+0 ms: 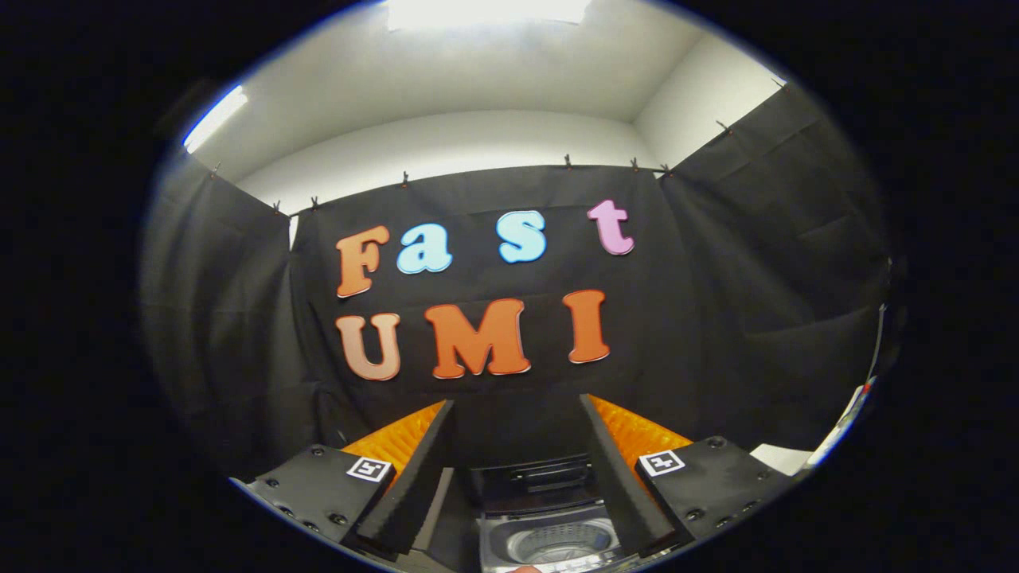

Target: Put the clothes into the washing machine and then close the washing machine lid.

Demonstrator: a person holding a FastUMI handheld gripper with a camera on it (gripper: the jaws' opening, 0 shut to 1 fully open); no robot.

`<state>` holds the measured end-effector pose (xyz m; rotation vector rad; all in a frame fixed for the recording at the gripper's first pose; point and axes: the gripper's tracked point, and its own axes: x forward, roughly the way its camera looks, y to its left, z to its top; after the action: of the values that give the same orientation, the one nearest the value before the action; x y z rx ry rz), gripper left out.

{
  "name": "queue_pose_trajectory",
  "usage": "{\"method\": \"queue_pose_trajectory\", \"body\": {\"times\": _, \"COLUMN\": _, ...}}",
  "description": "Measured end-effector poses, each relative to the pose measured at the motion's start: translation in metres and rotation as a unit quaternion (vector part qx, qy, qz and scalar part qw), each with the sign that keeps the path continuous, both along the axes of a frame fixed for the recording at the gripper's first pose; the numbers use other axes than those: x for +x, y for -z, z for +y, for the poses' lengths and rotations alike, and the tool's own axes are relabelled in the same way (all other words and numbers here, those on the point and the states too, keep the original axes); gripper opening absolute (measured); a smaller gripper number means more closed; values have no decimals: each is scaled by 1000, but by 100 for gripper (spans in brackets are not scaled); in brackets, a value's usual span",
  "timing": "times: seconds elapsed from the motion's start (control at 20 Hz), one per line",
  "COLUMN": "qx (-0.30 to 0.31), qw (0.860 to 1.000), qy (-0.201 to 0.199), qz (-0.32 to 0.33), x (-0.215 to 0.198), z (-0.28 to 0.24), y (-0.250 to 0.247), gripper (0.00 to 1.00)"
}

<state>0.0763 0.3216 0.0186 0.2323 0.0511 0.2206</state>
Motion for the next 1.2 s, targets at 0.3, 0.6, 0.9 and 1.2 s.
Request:
{"method": "queue_pose_trajectory", "body": {"times": 0.3, "qx": 54, "qw": 994, "qy": -98, "qz": 7, "x": 13, "z": 145, "y": 14, "gripper": 98}}
{"method": "queue_pose_trajectory", "body": {"times": 0.6, "qx": 25, "qw": 982, "qy": -168, "qz": 80, "x": 15, "z": 273, "y": 81, "gripper": 98}}
{"method": "queue_pose_trajectory", "body": {"times": 0.9, "qx": -22, "qw": 963, "qy": -202, "qz": 178, "x": 16, "z": 347, "y": 178, "gripper": 98}}
{"method": "queue_pose_trajectory", "body": {"times": 1.2, "qx": -63, "qw": 942, "qy": -206, "qz": 258, "x": 15, "z": 367, "y": 245, "gripper": 98}}
